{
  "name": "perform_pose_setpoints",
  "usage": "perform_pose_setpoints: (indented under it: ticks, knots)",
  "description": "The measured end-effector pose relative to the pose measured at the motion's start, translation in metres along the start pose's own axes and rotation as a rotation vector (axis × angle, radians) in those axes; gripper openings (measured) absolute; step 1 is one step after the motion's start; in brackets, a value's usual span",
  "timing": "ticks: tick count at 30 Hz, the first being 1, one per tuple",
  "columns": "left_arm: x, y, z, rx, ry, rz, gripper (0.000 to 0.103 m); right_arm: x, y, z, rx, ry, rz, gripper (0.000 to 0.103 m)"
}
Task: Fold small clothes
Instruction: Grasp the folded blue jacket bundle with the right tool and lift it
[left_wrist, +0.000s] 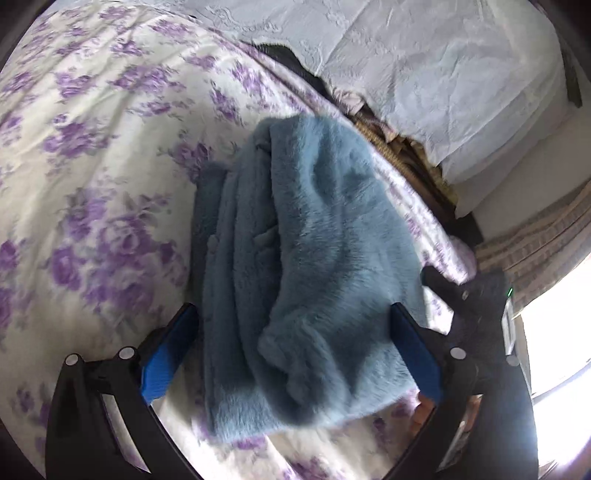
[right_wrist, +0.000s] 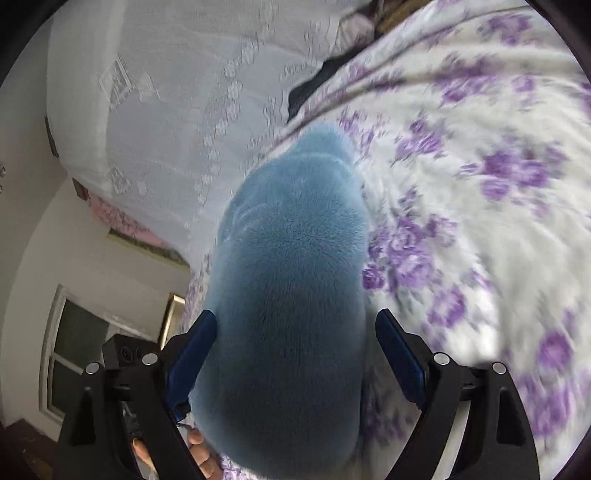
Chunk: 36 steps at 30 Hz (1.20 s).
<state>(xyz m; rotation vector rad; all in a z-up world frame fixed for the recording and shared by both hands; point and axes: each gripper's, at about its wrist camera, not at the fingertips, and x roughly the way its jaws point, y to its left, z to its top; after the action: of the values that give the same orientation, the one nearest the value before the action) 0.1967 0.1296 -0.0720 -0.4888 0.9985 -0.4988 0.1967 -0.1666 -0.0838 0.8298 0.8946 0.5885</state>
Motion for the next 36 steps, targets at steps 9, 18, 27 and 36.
perform_pose_setpoints:
  ticks: [9, 18, 27, 36]
  knots:
    - [0.013, -0.006, 0.002, 0.058, -0.084, 0.059, 0.099, 0.023, 0.009, 0.013, -0.157, 0.098, 0.058, 0.093]
    - [0.011, -0.006, -0.002, 0.025, -0.093, 0.014, 0.099, 0.021, 0.014, 0.006, -0.23, 0.083, 0.064, 0.093]
    - [0.013, -0.01, -0.001, 0.038, -0.081, 0.0, 0.092, 0.02, 0.012, 0.001, -0.247, 0.069, 0.05, 0.092]
    - [0.007, -0.023, -0.005, 0.099, -0.099, 0.017, 0.068, 0.021, 0.017, -0.002, -0.292, 0.066, 0.01, 0.08]
